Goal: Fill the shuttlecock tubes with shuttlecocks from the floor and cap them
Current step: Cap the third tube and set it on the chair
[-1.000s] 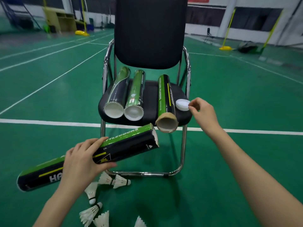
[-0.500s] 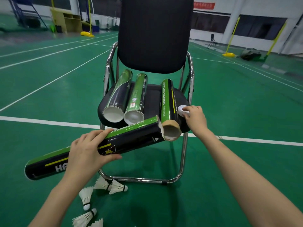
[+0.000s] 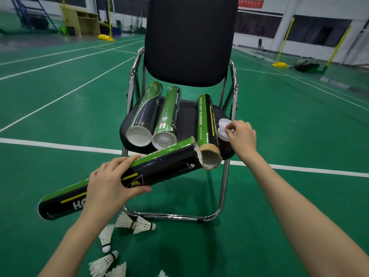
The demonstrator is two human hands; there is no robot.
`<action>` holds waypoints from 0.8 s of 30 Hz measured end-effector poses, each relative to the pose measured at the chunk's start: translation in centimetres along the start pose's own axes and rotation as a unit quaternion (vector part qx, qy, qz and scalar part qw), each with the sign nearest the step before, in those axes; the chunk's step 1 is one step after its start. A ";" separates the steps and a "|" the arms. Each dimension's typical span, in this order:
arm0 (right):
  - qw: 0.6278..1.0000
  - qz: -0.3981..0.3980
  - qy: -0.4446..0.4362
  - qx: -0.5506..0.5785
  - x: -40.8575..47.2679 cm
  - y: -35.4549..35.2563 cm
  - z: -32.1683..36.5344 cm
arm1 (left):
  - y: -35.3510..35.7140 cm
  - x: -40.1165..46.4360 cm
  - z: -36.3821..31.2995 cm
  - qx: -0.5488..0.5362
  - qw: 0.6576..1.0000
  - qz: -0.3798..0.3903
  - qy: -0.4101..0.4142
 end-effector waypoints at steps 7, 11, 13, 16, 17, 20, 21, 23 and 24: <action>0.963 0.031 -0.028 0.268 -6.1 -6.2 5.1 | -1.0 -1.2 -0.5 -0.031 0.999 0.002 -0.032; 0.928 0.097 -0.047 0.356 -10.7 -6.6 8.5 | -1.9 -2.1 -1.3 -0.086 0.994 0.015 -0.062; 0.908 0.116 -0.049 0.401 -12.6 -6.6 9.7 | -2.4 -2.5 -1.6 -0.106 0.992 0.012 -0.068; 0.889 0.119 -0.054 0.440 -14.9 -6.8 10.8 | -2.7 -3.2 -1.8 -0.115 0.991 0.010 -0.074; 0.884 0.119 -0.056 0.449 -15.4 -6.8 11.0 | -2.7 -3.5 -1.8 -0.115 0.990 0.009 -0.076; 0.876 0.120 -0.056 0.464 -16.6 -6.9 11.4 | -2.8 -4.5 -2.1 -0.119 0.989 0.019 -0.082; 0.875 0.119 -0.056 0.465 -16.8 -6.8 11.4 | -2.8 -4.8 -2.1 -0.120 0.989 0.024 -0.083; 0.874 0.115 -0.061 0.468 -17.4 -6.6 11.4 | -2.8 -5.2 -2.3 -0.121 0.989 0.027 -0.084; 0.876 0.112 -0.066 0.465 -17.6 -6.5 11.3 | -2.8 -5.4 -2.3 -0.120 0.989 0.025 -0.084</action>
Point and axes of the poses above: each hand's wrist, its own x-axis towards the middle knuckle, its own y-axis out of the palm, z = x × y, the point moved 3 cm from there along x, towards the middle knuckle, and after that the axes turned 7 degrees about z, right-handed, at the moved point
